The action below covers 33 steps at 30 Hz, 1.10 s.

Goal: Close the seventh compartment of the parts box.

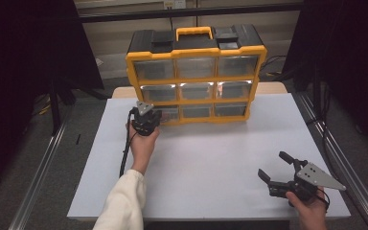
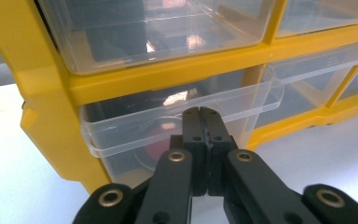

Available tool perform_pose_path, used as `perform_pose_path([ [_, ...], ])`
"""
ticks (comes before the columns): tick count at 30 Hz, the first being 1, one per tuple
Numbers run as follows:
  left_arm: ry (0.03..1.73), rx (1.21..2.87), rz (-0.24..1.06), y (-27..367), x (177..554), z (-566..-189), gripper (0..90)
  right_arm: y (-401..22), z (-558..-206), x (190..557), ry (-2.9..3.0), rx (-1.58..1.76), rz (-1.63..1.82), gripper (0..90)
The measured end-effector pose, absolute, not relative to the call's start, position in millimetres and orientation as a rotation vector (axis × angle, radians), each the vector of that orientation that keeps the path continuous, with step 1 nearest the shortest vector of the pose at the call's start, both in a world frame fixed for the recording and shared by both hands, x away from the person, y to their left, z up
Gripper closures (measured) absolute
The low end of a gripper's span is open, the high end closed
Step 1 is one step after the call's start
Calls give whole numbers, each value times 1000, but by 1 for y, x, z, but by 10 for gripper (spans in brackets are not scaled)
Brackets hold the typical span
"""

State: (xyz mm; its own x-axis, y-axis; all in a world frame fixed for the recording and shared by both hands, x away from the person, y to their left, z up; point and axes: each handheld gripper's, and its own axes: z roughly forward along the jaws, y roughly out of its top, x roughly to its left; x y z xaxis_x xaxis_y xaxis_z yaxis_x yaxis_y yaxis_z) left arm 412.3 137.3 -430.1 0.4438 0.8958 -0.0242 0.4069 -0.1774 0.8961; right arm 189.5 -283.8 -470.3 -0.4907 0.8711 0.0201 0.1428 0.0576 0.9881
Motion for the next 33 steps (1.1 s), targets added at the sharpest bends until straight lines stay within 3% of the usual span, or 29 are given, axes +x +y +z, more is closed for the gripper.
perform_pose_path([
  [33,1133,1757,637,136,426,-445,883,-285,-471,191,1708,1025,1481,47],
])
